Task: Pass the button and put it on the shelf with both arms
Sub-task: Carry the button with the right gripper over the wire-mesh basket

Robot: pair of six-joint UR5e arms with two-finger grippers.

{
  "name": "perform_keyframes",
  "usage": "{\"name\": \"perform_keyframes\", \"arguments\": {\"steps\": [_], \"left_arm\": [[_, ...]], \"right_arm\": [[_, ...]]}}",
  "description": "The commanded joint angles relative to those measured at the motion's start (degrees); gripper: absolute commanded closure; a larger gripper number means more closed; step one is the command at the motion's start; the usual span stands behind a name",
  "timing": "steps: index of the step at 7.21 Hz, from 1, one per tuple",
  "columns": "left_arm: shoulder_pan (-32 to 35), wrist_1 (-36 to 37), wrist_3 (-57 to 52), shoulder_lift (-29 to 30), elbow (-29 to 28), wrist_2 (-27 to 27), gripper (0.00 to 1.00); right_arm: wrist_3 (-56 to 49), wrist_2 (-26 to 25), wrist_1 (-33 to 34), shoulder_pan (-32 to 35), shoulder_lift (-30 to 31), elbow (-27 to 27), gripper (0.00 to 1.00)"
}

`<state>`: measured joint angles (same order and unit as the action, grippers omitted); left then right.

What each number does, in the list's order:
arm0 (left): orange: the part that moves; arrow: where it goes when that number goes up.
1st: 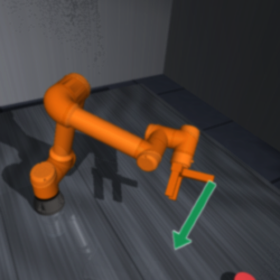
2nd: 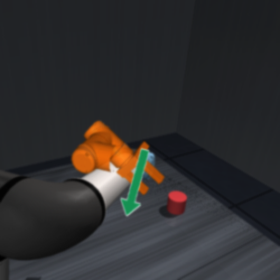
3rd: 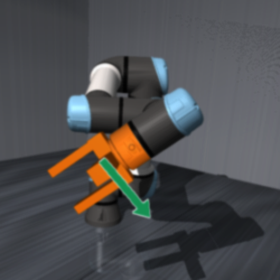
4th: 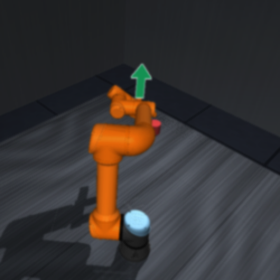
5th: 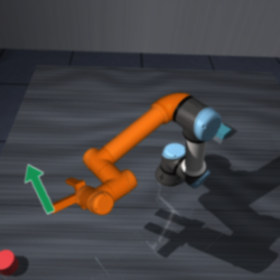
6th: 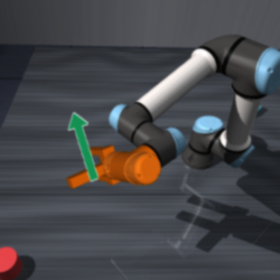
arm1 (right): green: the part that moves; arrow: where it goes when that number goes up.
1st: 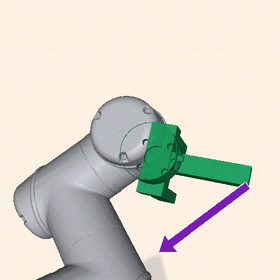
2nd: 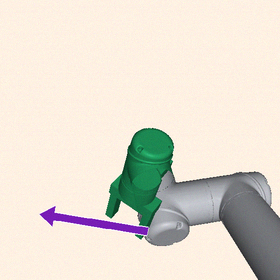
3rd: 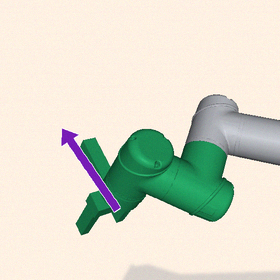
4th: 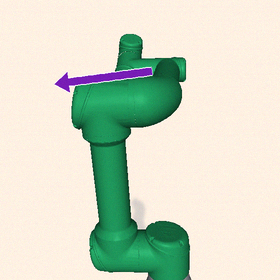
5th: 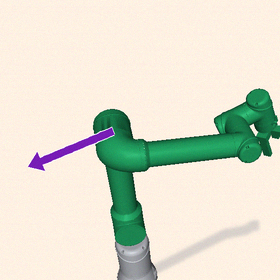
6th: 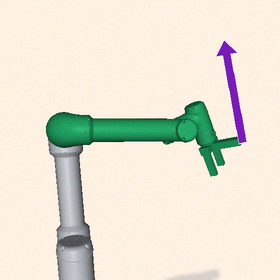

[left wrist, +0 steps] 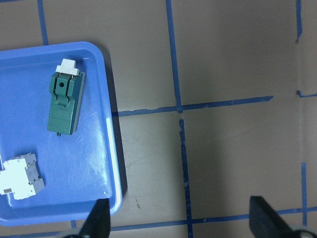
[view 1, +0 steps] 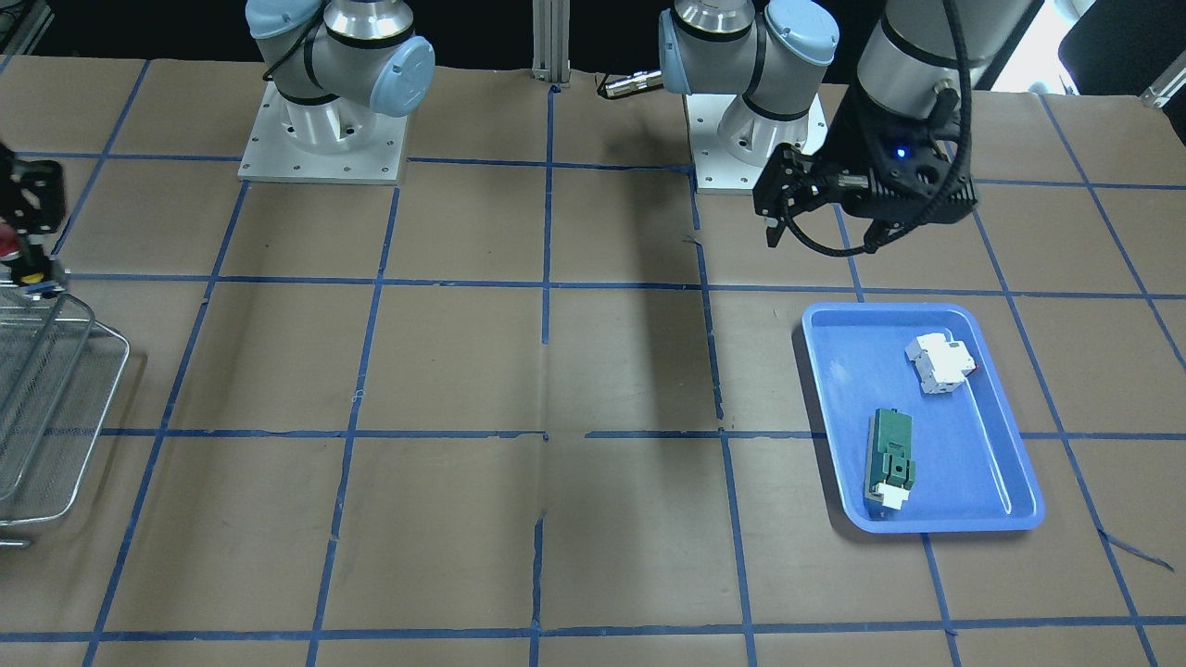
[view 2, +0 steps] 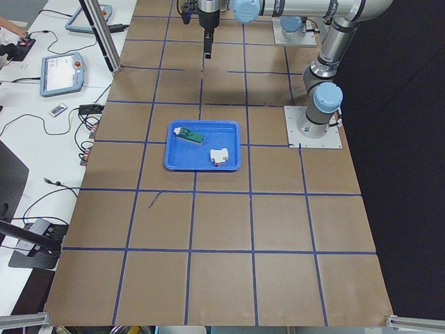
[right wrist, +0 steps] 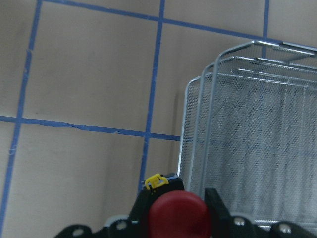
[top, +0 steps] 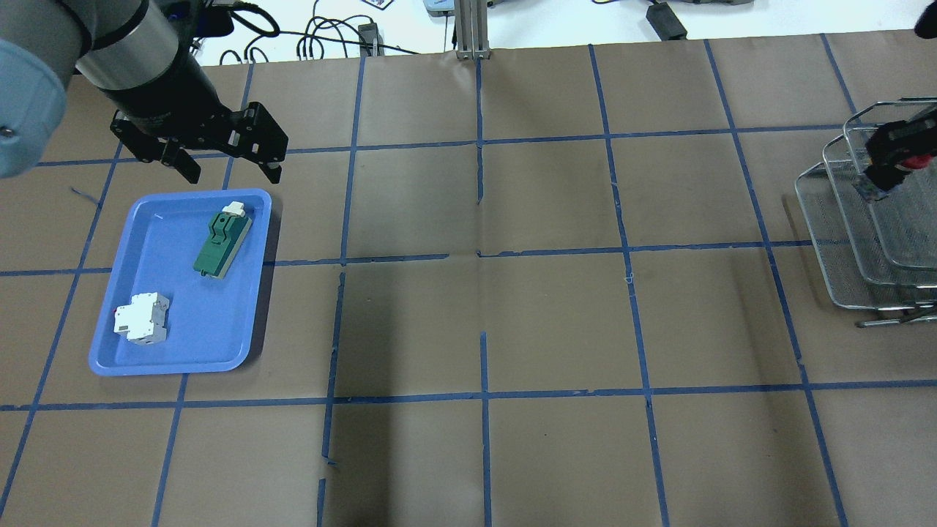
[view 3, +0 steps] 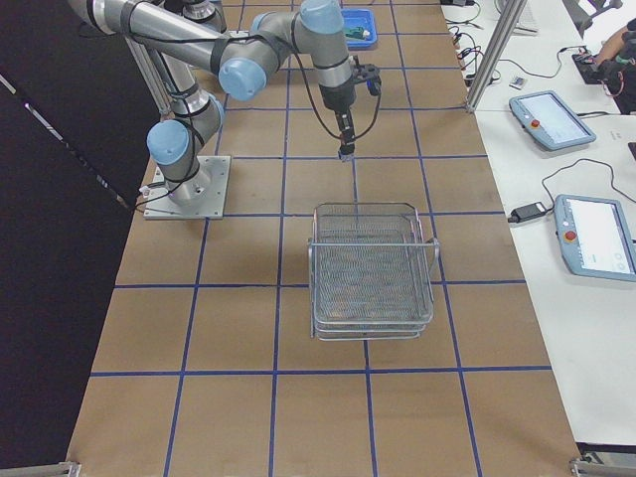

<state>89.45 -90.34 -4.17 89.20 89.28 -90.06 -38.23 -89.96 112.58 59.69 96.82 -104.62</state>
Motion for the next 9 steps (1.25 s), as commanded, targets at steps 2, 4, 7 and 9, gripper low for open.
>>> {"name": "perform_keyframes", "arguments": {"steps": [2,4,7,9], "left_arm": [[1.3,-1.1,0.1,-1.0,0.0,0.4,0.0],[1.3,-1.1,0.1,-1.0,0.0,0.4,0.0],[1.3,-1.0,-0.1,-1.0,0.1,0.4,0.0],[1.3,-0.9,0.0,-1.0,0.1,0.4,0.0]], "right_arm": [[-8.9,0.2,4.0,-9.0,-7.4,0.5,0.88],[-9.6,0.1,5.7,-9.0,-9.3,0.7,0.83],[-11.9,0.2,8.8,-9.1,-13.0,3.0,0.8],[-11.8,0.2,8.7,-9.0,-13.9,5.1,0.72]]}}
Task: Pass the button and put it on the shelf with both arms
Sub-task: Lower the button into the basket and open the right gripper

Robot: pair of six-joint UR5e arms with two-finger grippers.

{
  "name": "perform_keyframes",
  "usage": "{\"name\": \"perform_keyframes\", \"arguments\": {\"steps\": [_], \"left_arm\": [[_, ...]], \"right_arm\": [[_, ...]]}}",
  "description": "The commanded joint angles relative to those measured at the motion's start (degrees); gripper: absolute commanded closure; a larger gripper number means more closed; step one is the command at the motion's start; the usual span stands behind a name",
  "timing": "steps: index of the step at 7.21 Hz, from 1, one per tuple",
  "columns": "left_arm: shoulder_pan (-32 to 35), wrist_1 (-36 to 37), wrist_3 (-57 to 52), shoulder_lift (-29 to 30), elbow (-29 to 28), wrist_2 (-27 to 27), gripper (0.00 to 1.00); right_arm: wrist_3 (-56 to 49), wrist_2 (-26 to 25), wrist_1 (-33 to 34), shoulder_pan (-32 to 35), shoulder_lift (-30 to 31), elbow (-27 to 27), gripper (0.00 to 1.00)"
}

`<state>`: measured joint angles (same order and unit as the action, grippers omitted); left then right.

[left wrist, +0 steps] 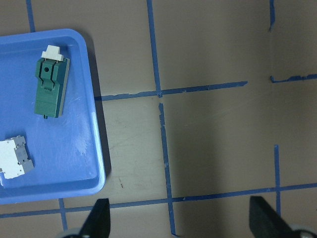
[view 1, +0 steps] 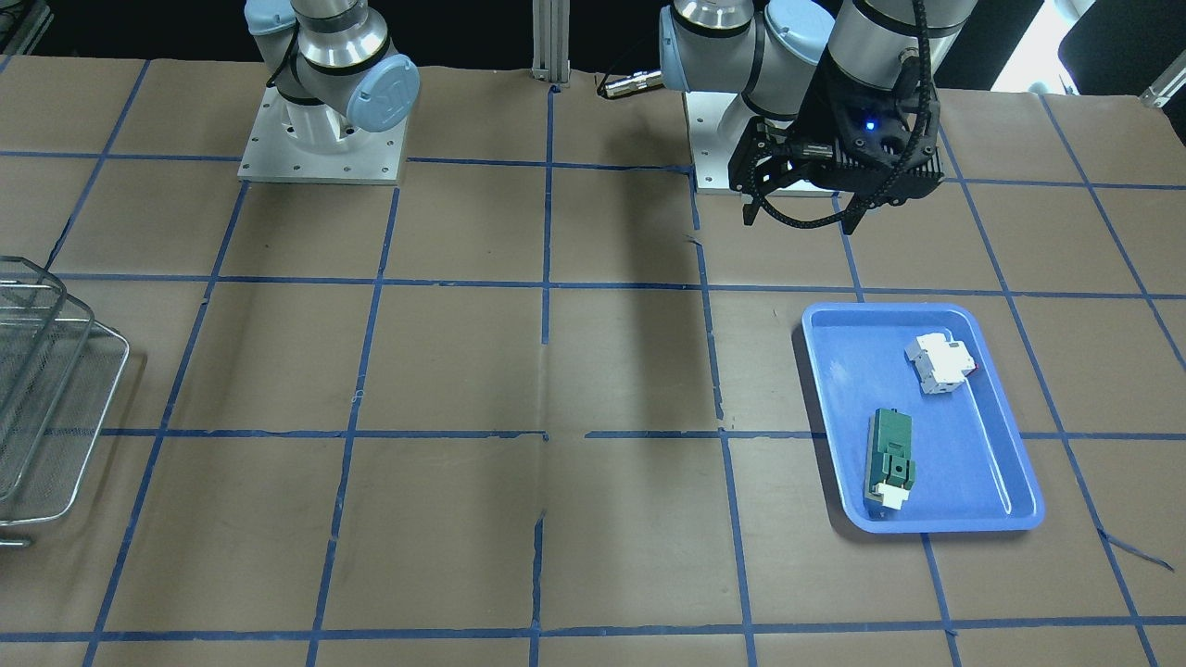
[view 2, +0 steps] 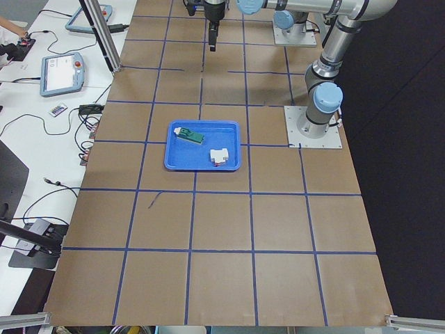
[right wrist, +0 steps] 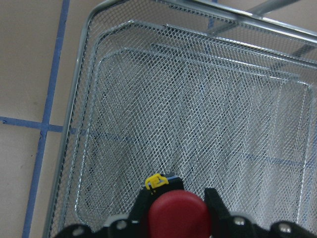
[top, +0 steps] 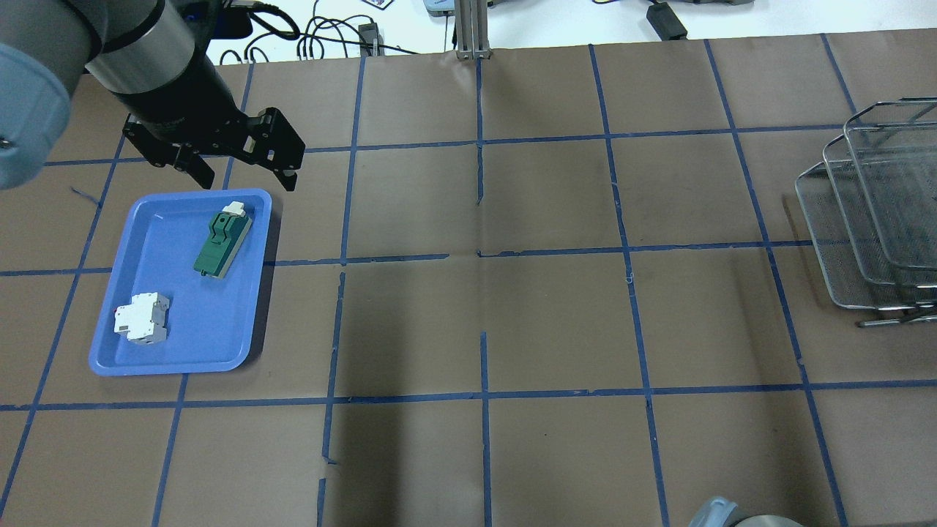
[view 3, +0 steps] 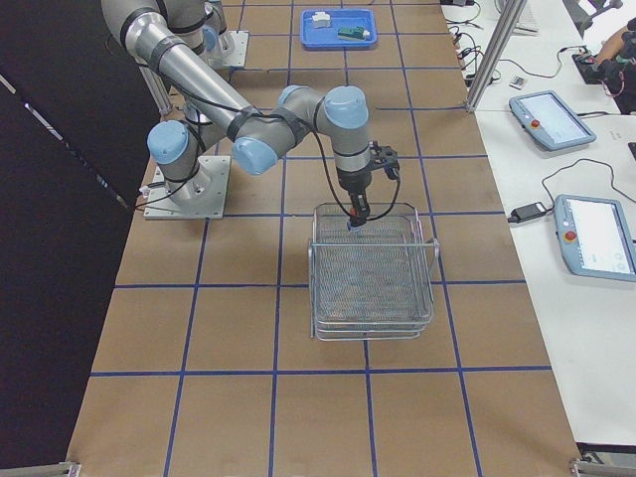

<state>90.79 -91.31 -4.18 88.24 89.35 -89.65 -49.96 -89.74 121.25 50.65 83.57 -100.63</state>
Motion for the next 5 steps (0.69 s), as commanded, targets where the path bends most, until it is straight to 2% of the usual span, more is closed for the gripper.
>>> {"name": "perform_keyframes", "arguments": {"steps": [1,3,5], "left_arm": [[0.0,0.1,0.1,0.0,-0.1,0.0,0.0],[0.0,0.1,0.1,0.0,-0.2,0.0,0.0],[0.0,0.3,0.1,0.0,-0.3,0.0,0.0]], "right_arm": [[0.0,0.0,-0.4,0.1,-0.6,1.2,0.35],[0.0,0.0,-0.9,0.1,-0.7,1.2,0.27],[0.0,0.0,-1.1,0.1,-0.2,1.2,0.26]]}}
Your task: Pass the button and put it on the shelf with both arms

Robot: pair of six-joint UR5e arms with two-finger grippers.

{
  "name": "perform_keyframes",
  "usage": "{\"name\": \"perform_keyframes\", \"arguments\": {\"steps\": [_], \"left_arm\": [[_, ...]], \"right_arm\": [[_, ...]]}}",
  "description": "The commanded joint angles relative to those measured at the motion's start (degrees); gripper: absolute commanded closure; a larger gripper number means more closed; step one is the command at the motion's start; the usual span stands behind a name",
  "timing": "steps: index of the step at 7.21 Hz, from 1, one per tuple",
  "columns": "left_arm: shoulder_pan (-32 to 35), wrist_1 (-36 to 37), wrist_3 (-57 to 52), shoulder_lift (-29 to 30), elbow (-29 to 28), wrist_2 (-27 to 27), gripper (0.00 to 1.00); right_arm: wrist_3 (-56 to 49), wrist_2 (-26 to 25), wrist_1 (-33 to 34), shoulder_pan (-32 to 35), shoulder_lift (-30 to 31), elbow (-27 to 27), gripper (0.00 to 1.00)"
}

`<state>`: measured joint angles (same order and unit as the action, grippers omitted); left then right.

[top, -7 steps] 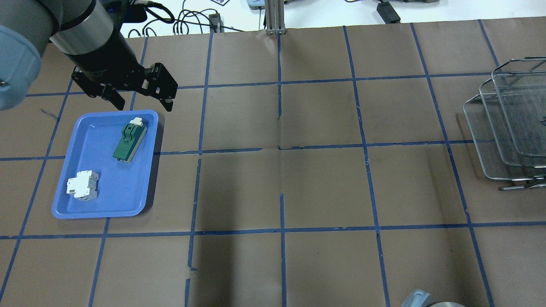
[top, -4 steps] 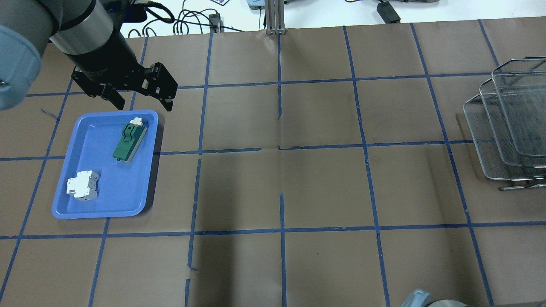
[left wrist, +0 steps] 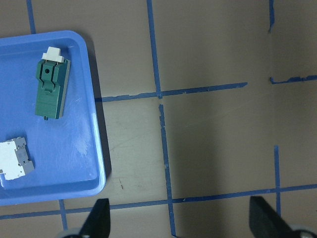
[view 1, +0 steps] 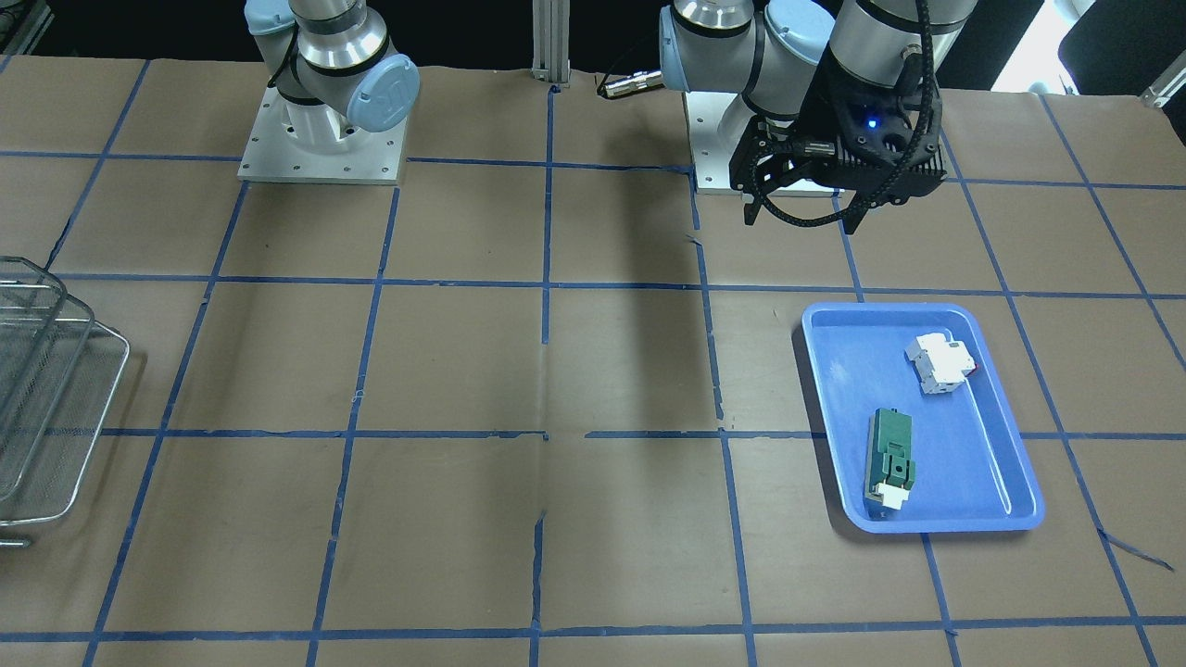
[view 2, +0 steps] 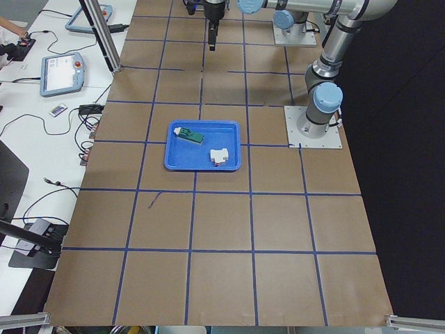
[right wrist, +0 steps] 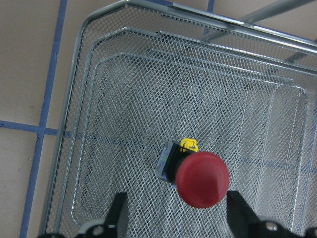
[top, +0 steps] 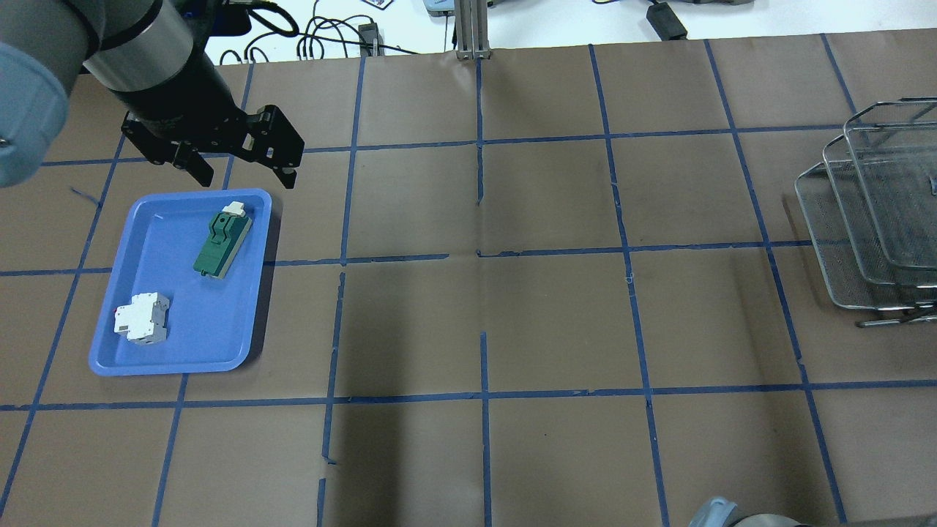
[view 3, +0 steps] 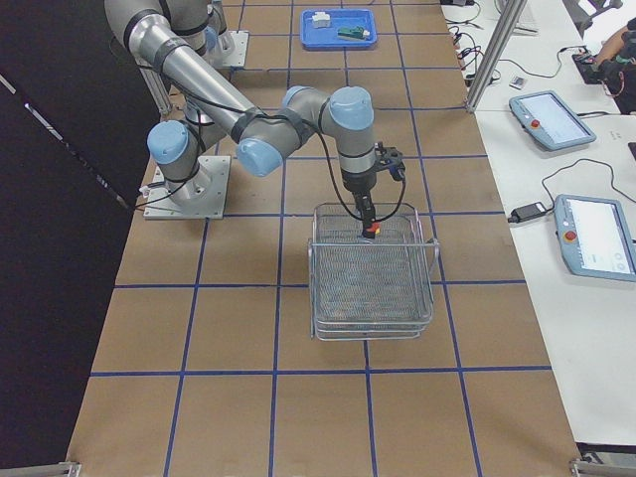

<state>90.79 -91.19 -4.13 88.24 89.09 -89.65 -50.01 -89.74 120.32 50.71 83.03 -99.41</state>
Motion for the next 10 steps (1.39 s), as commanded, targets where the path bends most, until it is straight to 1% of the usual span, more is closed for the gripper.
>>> {"name": "perform_keyframes", "arguments": {"steps": [1,2,3,4,5,6,7,8,10], "left_arm": [[0.0,0.1,0.0,0.0,-0.1,0.0,0.0],[0.0,0.1,0.0,0.0,-0.1,0.0,0.0],[0.0,0.1,0.0,-0.1,-0.2,-0.1,0.0],[0.0,0.1,0.0,-0.1,-0.4,0.0,0.0],[0.0,0.1,0.0,-0.1,-0.5,0.0,0.0],[0.0,0.1,0.0,-0.1,-0.5,0.0,0.0],[0.0,0.2,0.0,-0.1,-0.6,0.0,0.0],[0.0,0.2,0.1,-0.1,-0.6,0.0,0.0],[0.0,0.2,0.4,-0.1,-0.6,-0.1,0.0]], "right_arm": [[0.2,-0.1,-0.4,0.0,0.6,0.0,0.24],[0.8,-0.4,-4.3,0.5,1.7,0.8,0.24],[1.6,-0.1,-10.5,1.0,3.3,3.8,0.23],[3.4,-0.2,-15.9,3.2,3.5,6.9,0.23],[4.4,-0.9,-20.7,7.7,3.6,11.1,0.22],[7.8,-1.0,-28.1,13.1,3.3,16.9,0.21],[15.1,-1.0,-32.8,18.3,2.8,20.4,0.21],[23.7,-0.9,-33.7,23.6,2.8,21.1,0.2],[42.8,-0.9,-33.5,36.7,2.5,21.1,0.2]]}}
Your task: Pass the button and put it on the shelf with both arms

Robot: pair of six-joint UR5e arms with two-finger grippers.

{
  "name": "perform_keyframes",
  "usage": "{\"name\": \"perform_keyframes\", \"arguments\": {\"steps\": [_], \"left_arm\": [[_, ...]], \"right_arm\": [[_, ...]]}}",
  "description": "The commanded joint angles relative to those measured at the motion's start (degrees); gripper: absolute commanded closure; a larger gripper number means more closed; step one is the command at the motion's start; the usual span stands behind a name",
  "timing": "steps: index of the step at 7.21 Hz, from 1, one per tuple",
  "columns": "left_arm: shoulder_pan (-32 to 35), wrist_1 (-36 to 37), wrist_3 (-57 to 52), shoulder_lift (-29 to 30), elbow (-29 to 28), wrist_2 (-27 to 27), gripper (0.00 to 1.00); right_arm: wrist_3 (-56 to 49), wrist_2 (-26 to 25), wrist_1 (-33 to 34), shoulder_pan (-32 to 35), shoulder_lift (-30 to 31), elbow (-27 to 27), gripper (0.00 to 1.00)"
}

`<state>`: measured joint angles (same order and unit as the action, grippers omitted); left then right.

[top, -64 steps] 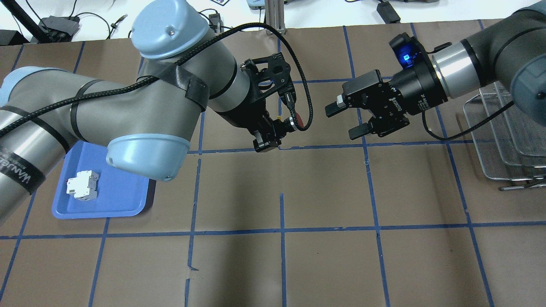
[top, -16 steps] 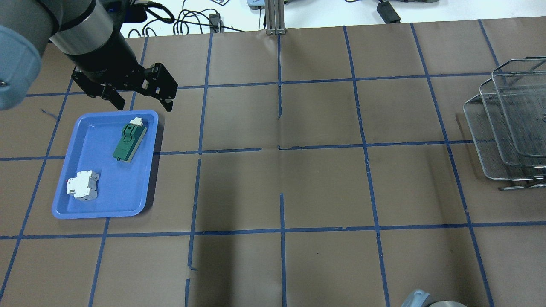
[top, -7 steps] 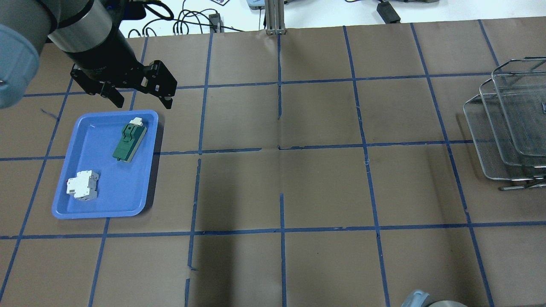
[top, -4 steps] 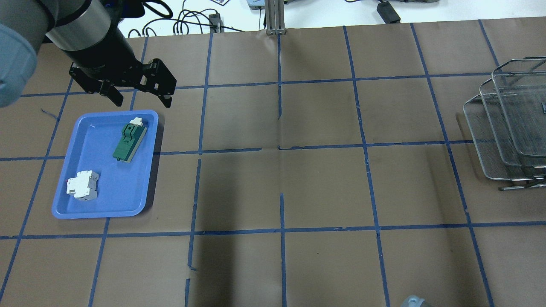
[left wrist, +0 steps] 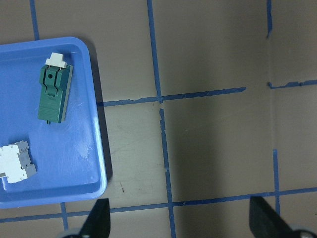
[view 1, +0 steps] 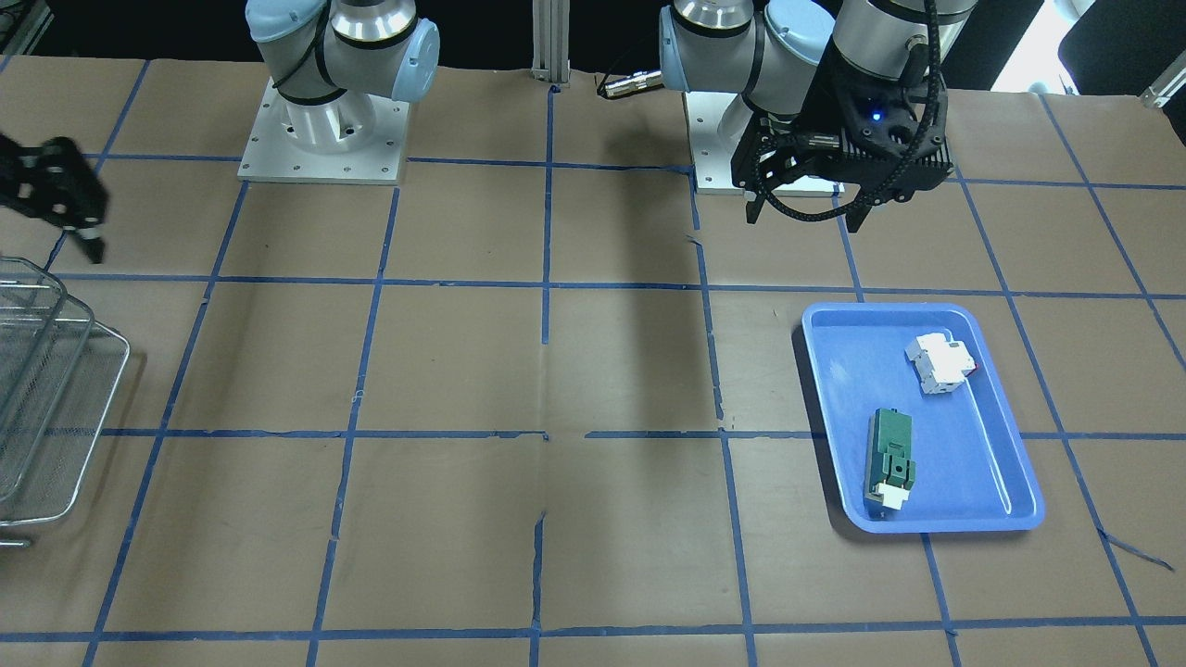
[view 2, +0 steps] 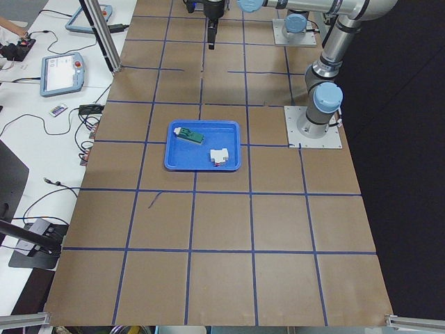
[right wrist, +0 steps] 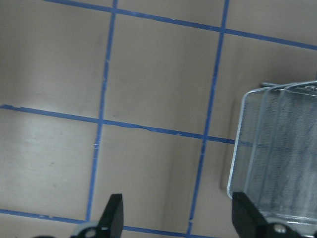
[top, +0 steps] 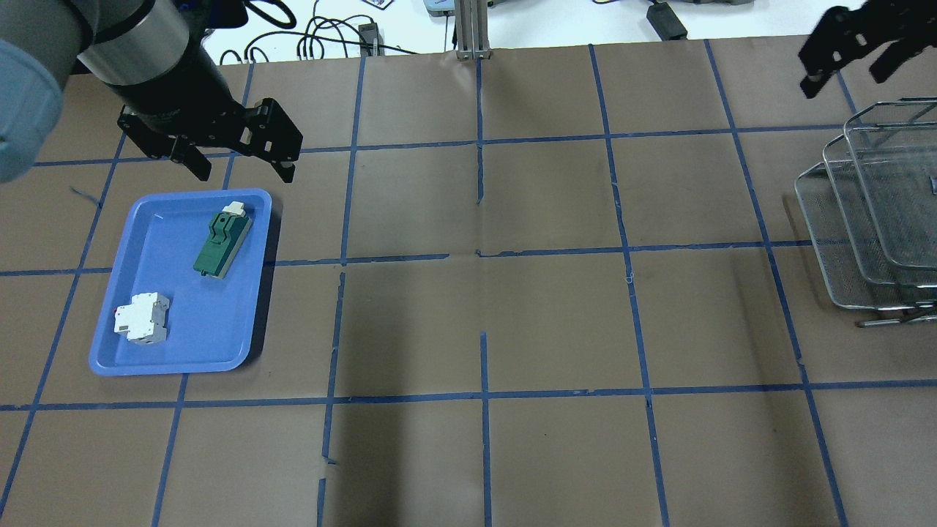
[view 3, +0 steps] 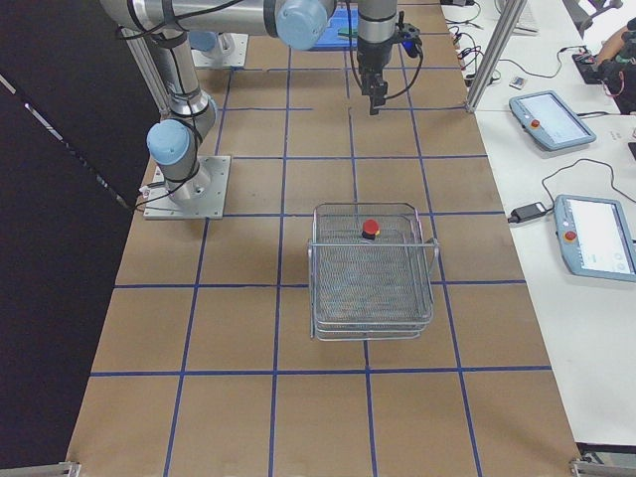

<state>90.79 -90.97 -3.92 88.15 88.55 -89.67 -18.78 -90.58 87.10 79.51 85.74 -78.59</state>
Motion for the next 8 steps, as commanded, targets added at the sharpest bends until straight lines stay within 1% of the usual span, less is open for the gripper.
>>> {"name": "perform_keyframes", "arguments": {"steps": [1,2,3,4,8], "left_arm": [[0.0,0.0,0.1,0.0,0.0,0.0,0.0],[0.0,0.0,0.2,0.0,0.0,0.0,0.0],[0.0,0.0,0.2,0.0,0.0,-0.1,0.0],[0.0,0.0,0.2,0.0,0.0,-0.1,0.0],[0.1,0.1,0.7,0.0,0.0,-0.2,0.0]], "right_arm": [[17.1,0.6,-0.4,11.6,-0.8,0.2,0.16],[22.5,0.8,-0.4,14.7,-1.0,-0.3,0.0],[24.7,0.5,-0.2,16.3,-1.7,-0.4,0.0],[24.7,-0.1,0.0,16.5,-1.9,-0.4,0.0],[24.1,0.2,0.2,16.5,-2.2,-0.4,0.0]]}}
